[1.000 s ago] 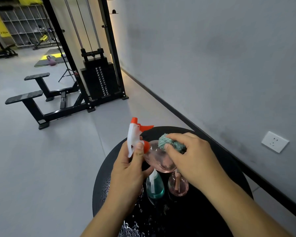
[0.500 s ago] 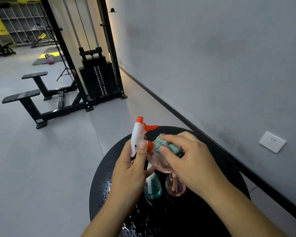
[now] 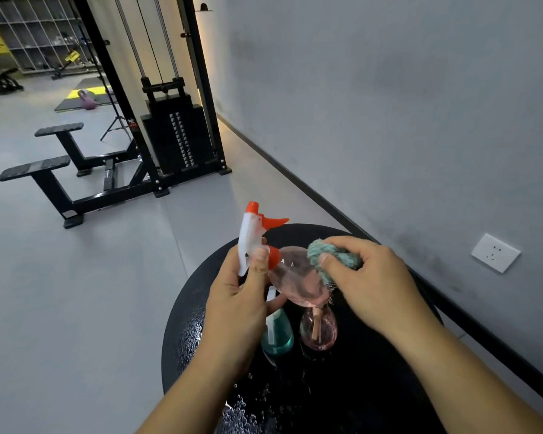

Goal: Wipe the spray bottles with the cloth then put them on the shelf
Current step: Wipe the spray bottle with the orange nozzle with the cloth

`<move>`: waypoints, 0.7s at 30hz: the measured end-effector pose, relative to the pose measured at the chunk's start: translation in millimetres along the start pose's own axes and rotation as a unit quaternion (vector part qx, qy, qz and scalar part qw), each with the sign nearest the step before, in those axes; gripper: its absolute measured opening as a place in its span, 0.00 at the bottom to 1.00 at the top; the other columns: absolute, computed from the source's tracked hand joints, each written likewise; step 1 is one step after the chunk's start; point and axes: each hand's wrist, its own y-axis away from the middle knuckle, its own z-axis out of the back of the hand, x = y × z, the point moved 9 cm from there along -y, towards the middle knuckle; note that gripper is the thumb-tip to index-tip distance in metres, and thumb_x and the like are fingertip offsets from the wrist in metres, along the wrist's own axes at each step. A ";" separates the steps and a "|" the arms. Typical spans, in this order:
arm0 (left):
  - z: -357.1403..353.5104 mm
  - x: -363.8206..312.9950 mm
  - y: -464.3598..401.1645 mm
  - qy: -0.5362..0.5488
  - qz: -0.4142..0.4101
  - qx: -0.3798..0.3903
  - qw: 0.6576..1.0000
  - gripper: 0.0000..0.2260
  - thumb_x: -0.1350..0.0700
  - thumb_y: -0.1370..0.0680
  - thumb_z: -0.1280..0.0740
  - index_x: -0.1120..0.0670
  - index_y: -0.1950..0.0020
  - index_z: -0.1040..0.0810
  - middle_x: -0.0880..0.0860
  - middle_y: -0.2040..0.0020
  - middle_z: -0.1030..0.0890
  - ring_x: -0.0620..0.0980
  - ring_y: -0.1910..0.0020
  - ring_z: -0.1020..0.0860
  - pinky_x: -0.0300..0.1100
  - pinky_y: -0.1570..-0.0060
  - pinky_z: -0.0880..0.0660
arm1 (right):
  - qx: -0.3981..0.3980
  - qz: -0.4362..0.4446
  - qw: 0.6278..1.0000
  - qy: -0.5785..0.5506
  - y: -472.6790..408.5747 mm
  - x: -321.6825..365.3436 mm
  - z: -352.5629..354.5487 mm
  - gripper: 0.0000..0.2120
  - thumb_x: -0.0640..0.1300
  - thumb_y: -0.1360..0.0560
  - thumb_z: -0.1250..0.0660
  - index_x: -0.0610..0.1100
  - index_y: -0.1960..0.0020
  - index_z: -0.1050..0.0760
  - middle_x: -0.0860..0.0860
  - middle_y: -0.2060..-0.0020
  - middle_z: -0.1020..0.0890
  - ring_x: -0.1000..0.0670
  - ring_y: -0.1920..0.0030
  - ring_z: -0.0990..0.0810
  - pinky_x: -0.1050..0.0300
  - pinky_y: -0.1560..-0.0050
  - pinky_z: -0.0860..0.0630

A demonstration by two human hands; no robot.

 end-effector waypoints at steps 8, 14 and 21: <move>1.2 0.5 -1.3 -0.014 0.000 0.017 1.000 0.12 0.46 0.16 0.35 0.47 0.37 0.17 0.49 0.43 0.12 0.49 0.41 0.13 0.48 0.47 0.14 | 0.018 0.059 0.998 -0.010 11.3 20.2 -16.0 0.10 0.48 0.21 0.28 0.58 0.40 0.17 0.62 0.46 0.20 0.67 0.46 0.22 0.79 0.53 0.30; 1.7 -0.8 -2.2 0.012 0.001 0.018 1.000 0.10 0.48 0.14 0.36 0.44 0.37 0.17 0.49 0.43 0.12 0.49 0.40 0.13 0.52 0.44 0.14 | -0.015 -0.023 1.000 -0.005 -2.4 -12.2 -2.9 0.08 0.48 0.21 0.31 0.55 0.44 0.17 0.62 0.52 0.15 0.66 0.53 0.19 0.73 0.56 0.24; 4.2 -3.5 -3.5 -0.004 -0.009 0.016 1.000 0.14 0.45 0.18 0.34 0.47 0.37 0.16 0.49 0.42 0.12 0.51 0.38 0.14 0.59 0.41 0.16 | -0.004 0.024 0.999 -0.038 4.0 5.3 -8.7 0.08 0.47 0.21 0.28 0.56 0.44 0.16 0.62 0.51 0.16 0.68 0.51 0.19 0.78 0.59 0.27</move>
